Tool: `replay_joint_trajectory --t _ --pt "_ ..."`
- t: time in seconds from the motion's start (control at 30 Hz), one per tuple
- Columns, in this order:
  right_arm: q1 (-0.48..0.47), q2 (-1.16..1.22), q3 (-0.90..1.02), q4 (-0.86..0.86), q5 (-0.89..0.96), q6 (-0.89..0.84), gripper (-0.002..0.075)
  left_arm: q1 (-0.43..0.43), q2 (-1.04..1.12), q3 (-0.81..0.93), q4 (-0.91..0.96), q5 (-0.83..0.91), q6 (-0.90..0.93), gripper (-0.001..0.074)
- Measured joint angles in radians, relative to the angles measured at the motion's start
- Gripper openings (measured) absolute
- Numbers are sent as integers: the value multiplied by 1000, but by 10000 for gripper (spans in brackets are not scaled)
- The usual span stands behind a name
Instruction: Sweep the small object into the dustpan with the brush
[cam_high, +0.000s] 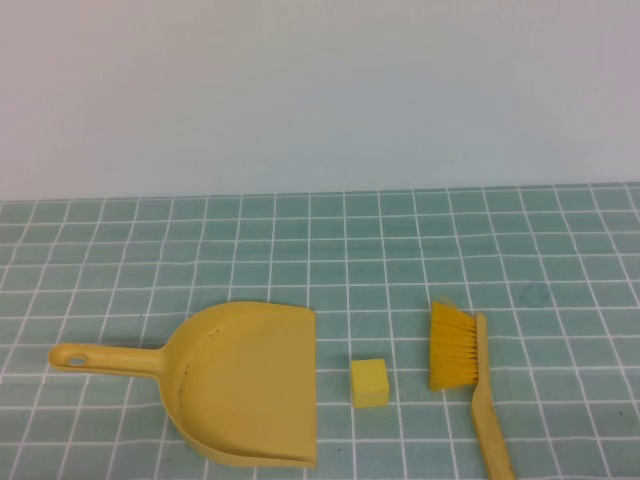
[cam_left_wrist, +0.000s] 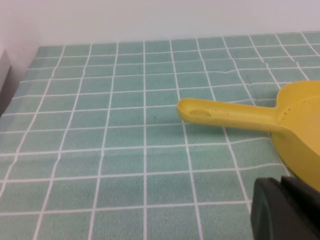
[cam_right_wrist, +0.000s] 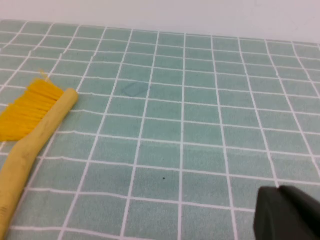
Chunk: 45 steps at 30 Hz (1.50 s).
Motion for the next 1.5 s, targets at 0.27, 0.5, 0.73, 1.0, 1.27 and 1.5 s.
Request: replay_joint_trajectory --t 0.27,0.5,0.73,1.0,1.27,1.5 --pt "0 0 0 0 0 0 -1 0 0 0 0 0 0 -2" --pt "0 0 0 0 0 -2 -1 0 0 0 -6 -4 4 -2" --pt "0 0 0 0 0 -10 -1 0 0 0 -72 -27 4 -2" --pt "0 0 0 -4 -46 -11 -1 0 0 0 -71 -189 4 -2" --pt "0 0 2 -6 -368 -15 -1 0 0 0 -74 -516 4 -2" --pt "-6 0 2 8 -450 32 -1 0 0 0 -74 -560 0 -2"
